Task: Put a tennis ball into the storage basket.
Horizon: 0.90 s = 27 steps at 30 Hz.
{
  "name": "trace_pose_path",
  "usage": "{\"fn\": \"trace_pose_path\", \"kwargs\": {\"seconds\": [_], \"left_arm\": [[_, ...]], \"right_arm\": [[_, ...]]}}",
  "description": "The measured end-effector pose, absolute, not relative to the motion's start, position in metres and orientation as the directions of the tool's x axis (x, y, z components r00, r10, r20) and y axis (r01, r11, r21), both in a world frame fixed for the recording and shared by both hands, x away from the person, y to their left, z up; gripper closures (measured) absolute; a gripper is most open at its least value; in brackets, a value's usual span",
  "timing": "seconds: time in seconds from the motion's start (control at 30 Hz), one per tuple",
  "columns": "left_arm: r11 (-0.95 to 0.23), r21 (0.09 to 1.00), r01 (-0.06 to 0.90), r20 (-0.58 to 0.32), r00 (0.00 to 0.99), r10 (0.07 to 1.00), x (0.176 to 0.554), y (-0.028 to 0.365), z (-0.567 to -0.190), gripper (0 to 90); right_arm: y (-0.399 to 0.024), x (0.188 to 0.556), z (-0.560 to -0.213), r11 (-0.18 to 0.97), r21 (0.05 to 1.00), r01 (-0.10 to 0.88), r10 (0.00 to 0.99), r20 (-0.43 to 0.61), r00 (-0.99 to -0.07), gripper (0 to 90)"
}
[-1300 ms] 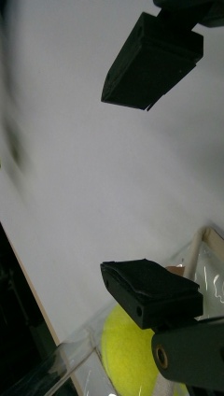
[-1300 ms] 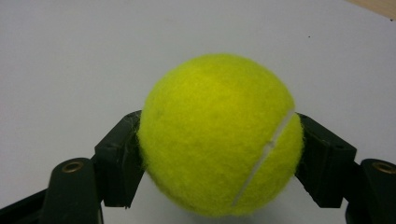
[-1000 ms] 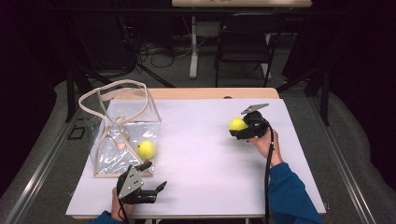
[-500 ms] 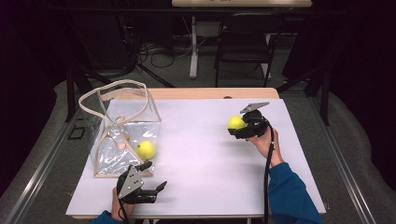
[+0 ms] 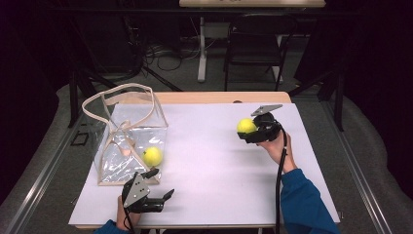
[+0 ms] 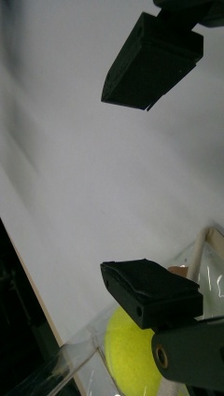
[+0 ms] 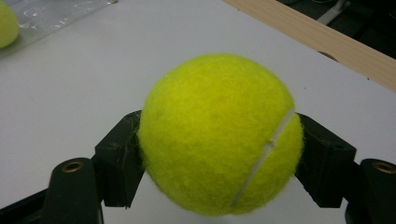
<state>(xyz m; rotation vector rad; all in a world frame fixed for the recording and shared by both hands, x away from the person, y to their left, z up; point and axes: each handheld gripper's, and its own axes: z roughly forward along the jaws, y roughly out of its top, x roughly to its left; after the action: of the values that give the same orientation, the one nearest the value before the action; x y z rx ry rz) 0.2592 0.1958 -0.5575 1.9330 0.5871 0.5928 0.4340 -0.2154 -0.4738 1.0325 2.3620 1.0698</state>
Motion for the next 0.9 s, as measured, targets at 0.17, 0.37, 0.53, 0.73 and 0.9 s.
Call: {"fn": "trace_pose_path", "kwargs": {"seconds": [0.17,0.37,0.53,0.73,0.9], "left_arm": [[-0.393,0.908,0.144,0.15,0.763,0.628,0.259,0.196,-0.557,15.9],[-0.395,0.908,0.143,0.152,0.764,0.627,0.259,0.196,-0.557,15.9],[-0.395,0.908,0.143,0.153,0.764,0.627,0.259,0.196,-0.557,15.9],[-0.395,0.908,0.143,0.152,0.764,0.627,0.259,0.196,-0.557,15.9],[-0.395,0.907,0.144,0.151,0.765,0.626,0.259,0.196,-0.557,15.9]], "right_arm": [[-0.212,0.433,-0.468,0.451,0.763,0.464,0.734,-0.021,-0.679,26.1],[-0.208,0.432,-0.459,0.455,0.769,0.449,0.724,-0.026,-0.689,26.1],[-0.204,0.432,-0.453,0.449,0.781,0.435,0.72,-0.027,-0.693,26.1],[-0.198,0.432,-0.448,0.458,0.781,0.425,0.708,-0.031,-0.705,26.1],[-0.193,0.433,-0.445,0.467,0.78,0.416,0.697,-0.035,-0.716,26.1]]}}
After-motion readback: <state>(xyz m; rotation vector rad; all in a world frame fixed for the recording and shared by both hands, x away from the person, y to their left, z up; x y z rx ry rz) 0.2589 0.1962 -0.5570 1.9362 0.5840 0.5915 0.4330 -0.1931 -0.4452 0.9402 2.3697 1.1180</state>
